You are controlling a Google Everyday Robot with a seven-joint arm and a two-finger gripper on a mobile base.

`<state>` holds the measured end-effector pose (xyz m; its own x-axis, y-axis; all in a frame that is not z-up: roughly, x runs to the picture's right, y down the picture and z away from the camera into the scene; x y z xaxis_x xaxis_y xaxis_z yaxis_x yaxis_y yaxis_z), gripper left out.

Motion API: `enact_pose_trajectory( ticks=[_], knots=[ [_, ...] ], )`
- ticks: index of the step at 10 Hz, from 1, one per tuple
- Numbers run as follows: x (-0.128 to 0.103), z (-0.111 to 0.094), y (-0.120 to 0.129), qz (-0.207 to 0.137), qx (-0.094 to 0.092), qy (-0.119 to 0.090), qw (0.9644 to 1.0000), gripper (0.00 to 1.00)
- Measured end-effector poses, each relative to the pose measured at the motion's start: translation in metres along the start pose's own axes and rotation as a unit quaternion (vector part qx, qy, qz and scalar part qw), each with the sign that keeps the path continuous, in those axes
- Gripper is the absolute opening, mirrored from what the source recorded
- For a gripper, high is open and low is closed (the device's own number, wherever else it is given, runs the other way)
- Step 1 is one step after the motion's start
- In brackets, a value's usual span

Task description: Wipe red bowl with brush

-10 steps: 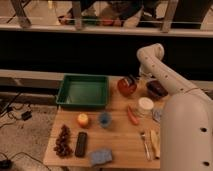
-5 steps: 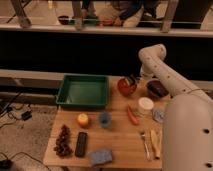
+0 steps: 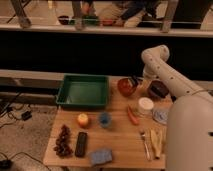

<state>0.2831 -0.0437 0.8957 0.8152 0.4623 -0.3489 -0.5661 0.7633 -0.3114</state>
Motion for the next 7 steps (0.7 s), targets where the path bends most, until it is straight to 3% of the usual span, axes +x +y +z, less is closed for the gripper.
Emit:
enact_pose_trajectory(
  ticks=[7],
  knots=[
    [-0.033,-0.011,0.015,-0.024,-0.005,-0.026,0.9994,0.00]
  ],
)
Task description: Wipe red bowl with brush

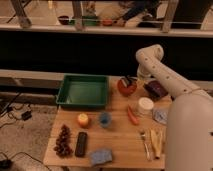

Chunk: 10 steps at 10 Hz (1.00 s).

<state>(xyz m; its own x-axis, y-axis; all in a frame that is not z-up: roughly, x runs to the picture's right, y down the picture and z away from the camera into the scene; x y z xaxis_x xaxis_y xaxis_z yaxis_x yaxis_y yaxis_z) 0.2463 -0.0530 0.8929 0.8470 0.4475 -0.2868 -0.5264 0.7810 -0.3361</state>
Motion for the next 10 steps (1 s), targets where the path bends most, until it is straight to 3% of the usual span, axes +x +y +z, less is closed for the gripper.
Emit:
enact_pose_trajectory(
  ticks=[6,10],
  knots=[
    [-0.019,-0.010,-0.005,0.019,-0.043,-0.022,0.9986,0.00],
    [-0.027,-0.014,-0.005,0.013,-0.057,-0.029,0.9978,0.00]
  ],
)
